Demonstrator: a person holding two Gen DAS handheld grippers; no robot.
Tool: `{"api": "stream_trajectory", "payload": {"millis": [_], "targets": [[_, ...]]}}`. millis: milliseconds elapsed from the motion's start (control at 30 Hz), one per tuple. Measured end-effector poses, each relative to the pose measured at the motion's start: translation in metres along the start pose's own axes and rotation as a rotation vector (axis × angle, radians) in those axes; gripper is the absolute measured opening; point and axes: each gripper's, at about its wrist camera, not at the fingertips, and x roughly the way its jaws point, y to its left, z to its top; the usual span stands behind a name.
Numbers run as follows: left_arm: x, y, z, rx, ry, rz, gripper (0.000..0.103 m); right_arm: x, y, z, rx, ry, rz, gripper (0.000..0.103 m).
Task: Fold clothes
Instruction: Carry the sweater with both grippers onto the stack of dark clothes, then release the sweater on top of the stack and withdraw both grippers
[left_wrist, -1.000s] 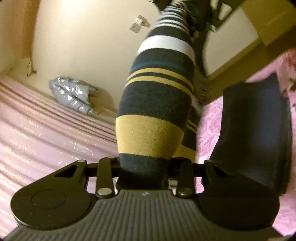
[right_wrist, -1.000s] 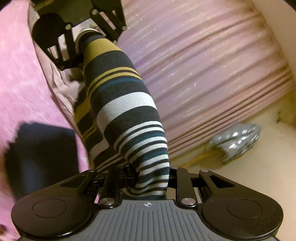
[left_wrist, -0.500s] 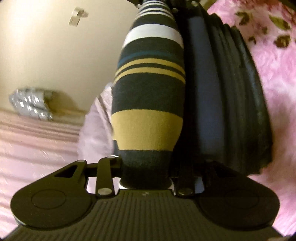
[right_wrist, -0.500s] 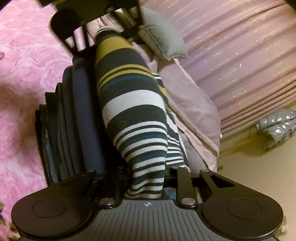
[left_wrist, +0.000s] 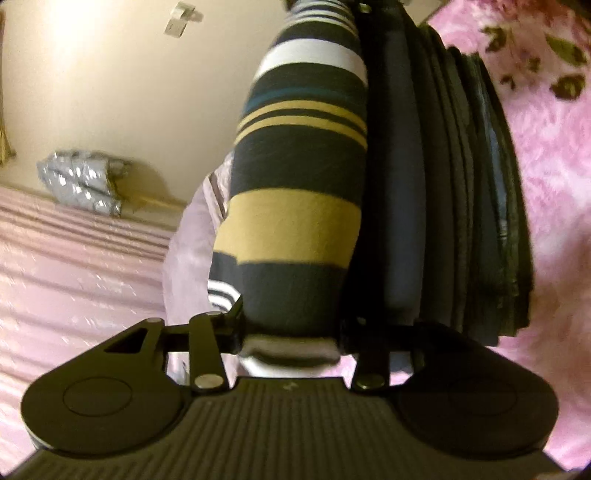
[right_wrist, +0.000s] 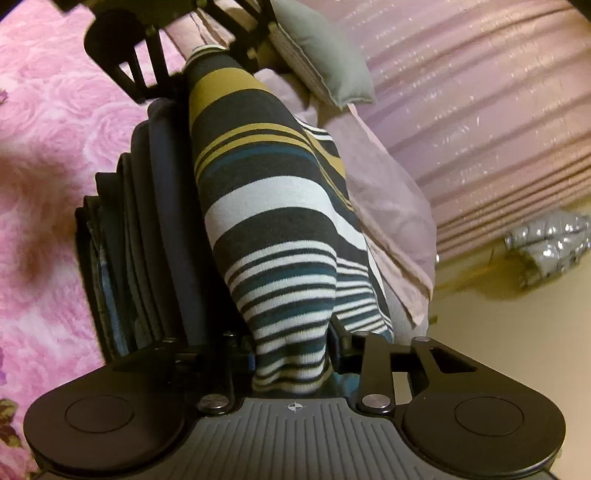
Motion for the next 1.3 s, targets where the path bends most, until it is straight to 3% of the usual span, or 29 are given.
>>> {"api": "stream_trajectory", "payload": {"millis": [100,200,267,467,567,767,1033,1100,1133,1167,1300], "targets": [[-0.020,0.023,-0.002,-0.112,-0.022,-0.084,0.042,0.003,0.002,0.001,0.019,0.015,0.013,0.035],[-0.052,0.059,-0.010,-0.353,-0.127,-0.182,0.042,0.006,0.004,0.002,0.032,0.029,0.015,0.035],[-0.063,0.081,-0.014,-0.491,-0.160,-0.189,0.042,0.008,0.005,0.003,0.043,0.031,0.009,0.035],[-0.010,0.132,-0.005,-0.774,-0.036,-0.281,0.039,0.012,0.009,0.006,0.052,0.043,0.001,0.036],[0.013,0.122,-0.012,-0.804,0.046,-0.344,0.038,0.012,0.018,0.002,0.048,0.038,-0.003,0.036],[-0.013,0.080,-0.018,-0.803,0.058,-0.343,0.034,-0.005,0.051,-0.010,0.058,0.026,0.005,0.036],[0.009,0.113,-0.011,-0.783,0.072,-0.287,0.034,0.009,0.011,-0.001,0.106,0.019,-0.019,0.037],[0.010,0.117,-0.009,-0.779,0.078,-0.290,0.034,0.004,0.004,0.001,0.116,0.027,-0.023,0.047],[0.008,0.118,-0.008,-0.779,0.080,-0.291,0.034,-0.001,0.003,0.000,0.127,0.028,-0.032,0.065],[0.006,0.118,-0.009,-0.778,0.080,-0.290,0.035,-0.007,0.002,-0.002,0.143,0.025,-0.040,0.069],[-0.003,0.123,-0.009,-0.797,0.068,-0.271,0.038,-0.034,-0.002,-0.009,0.251,0.041,-0.015,0.069]]}}
